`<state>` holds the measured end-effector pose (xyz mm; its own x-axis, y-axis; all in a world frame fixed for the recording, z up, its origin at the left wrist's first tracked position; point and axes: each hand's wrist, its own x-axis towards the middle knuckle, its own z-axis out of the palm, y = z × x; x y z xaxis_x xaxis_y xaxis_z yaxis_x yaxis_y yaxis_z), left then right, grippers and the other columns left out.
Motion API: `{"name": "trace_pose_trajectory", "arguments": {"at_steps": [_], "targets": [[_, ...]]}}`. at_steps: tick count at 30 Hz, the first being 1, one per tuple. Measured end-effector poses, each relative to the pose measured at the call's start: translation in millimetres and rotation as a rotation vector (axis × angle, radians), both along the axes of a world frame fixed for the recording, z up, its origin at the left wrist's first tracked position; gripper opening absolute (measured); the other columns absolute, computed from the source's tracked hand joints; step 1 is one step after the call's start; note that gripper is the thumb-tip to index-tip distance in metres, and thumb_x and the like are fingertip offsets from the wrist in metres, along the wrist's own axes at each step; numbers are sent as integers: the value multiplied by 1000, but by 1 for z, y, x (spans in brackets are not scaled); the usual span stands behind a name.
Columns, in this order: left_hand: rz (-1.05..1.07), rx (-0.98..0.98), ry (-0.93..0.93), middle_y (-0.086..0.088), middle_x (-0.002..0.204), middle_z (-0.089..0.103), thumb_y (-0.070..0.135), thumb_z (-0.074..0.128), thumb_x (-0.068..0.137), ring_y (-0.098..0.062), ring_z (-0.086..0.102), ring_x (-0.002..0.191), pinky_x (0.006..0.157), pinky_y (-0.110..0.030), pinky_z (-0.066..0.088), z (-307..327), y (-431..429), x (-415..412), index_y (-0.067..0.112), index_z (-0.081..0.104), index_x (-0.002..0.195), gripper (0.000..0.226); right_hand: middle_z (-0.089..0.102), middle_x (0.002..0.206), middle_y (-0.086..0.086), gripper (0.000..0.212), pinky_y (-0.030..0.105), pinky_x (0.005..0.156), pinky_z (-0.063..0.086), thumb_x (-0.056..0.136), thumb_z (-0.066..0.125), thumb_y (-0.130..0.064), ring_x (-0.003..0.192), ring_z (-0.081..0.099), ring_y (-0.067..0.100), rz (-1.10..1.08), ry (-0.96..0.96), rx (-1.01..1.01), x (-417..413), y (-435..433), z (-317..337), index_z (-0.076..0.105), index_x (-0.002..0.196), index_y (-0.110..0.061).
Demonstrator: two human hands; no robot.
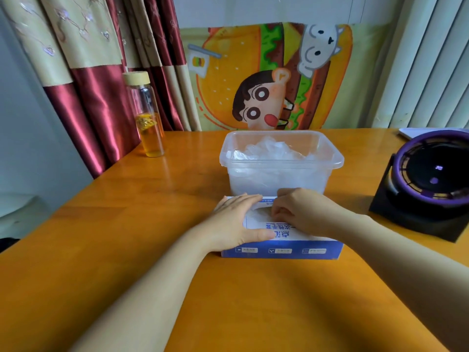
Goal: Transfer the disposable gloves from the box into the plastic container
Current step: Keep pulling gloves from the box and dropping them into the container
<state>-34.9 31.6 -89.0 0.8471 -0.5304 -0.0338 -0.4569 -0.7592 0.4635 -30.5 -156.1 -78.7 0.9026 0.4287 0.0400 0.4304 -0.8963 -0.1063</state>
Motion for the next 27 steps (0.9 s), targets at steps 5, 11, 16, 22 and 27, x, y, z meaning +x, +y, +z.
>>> {"name": "trace_pose_trajectory", "arguments": {"at_steps": [5,11,16,22,27], "targets": [[-2,22,8,12,159,15,60,58,83,-4,6,144,116,-28,7,1,0,0,31,17,152,85,46,90,-8,16,27,71,45,96,51,-24,79,51,15,13,-13,81,-3,0,10,66,100,-18],[-21,35,-5,12,157,22,64,57,80,-9,11,145,119,-36,10,1,1,3,32,22,150,84,41,91,-9,16,35,74,47,98,48,-26,79,52,19,65,-77,120,-11,8,22,61,103,-19],[-8,58,-3,12,158,18,63,57,81,-8,8,145,117,-33,9,2,0,3,32,19,151,86,51,96,-7,12,30,74,48,97,50,-21,81,57,18,35,-137,270,-13,-1,27,62,99,-18],[-11,48,0,13,158,18,63,58,81,-9,8,145,117,-34,11,1,0,5,33,17,151,87,57,105,-14,34,25,76,49,80,69,-46,85,55,7,-83,-3,254,-11,1,11,65,108,-28],[-37,20,-15,17,155,23,63,59,80,-6,11,144,115,-28,10,-4,2,9,35,21,150,84,67,82,7,16,20,60,44,88,64,-27,68,58,13,-247,-19,710,-5,5,-4,68,83,-12]]}}
